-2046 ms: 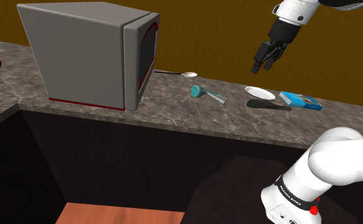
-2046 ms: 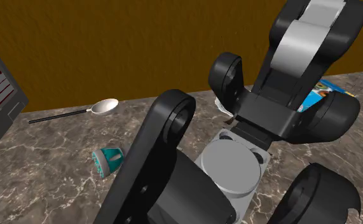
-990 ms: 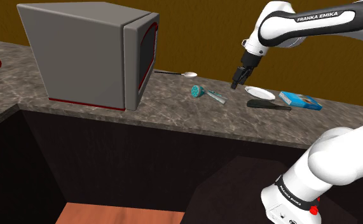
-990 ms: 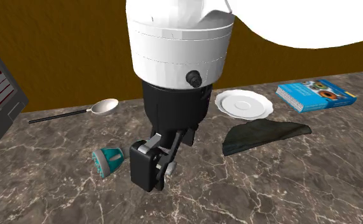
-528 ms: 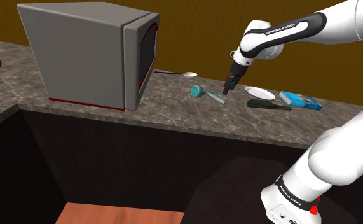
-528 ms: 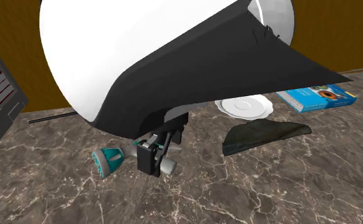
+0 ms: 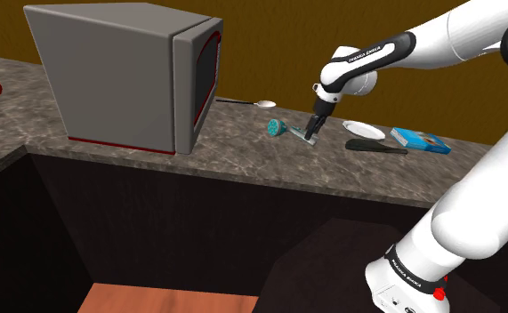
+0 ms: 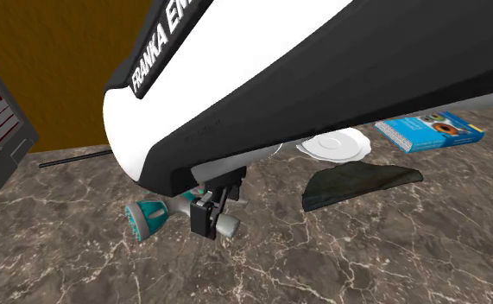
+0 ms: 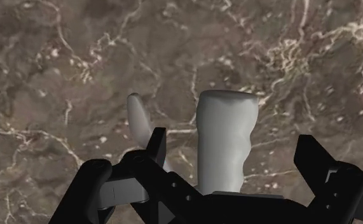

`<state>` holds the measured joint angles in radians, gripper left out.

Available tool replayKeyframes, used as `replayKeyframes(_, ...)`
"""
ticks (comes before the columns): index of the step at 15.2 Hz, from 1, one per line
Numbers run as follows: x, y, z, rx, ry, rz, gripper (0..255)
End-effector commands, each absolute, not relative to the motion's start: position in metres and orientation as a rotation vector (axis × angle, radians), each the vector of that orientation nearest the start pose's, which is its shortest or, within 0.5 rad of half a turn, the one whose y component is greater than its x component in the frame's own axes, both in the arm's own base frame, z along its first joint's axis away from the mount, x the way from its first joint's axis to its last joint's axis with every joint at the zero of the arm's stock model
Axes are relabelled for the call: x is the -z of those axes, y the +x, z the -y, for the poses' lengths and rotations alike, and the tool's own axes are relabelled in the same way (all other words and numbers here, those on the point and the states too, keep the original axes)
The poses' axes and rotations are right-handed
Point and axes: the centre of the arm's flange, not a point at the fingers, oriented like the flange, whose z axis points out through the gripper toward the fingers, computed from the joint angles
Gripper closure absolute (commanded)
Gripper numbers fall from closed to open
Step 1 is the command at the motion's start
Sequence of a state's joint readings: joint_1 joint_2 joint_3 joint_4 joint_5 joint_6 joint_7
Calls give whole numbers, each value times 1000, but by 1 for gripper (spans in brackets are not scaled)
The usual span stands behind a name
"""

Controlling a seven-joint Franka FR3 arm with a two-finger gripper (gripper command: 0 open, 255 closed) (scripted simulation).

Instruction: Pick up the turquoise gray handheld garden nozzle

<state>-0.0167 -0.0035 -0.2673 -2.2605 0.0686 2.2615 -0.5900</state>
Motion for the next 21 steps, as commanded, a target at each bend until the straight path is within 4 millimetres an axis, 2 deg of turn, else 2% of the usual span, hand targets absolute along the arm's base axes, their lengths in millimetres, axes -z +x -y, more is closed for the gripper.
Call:
replayKeyframes(1, -352, 499, 143, 42, -3068, 406, 0)
replayKeyframes(3, -338, 499, 143, 42, -3068, 406, 0)
replayKeyframes(5, -338, 499, 143, 42, -3068, 406, 0)
replayKeyframes(6, -338, 499, 143, 42, -3068, 406, 255)
replayKeyframes(15, -338, 499, 143, 42, -3068, 406, 255)
replayKeyframes(21, -370, 499, 143, 42, -3068, 406, 255)
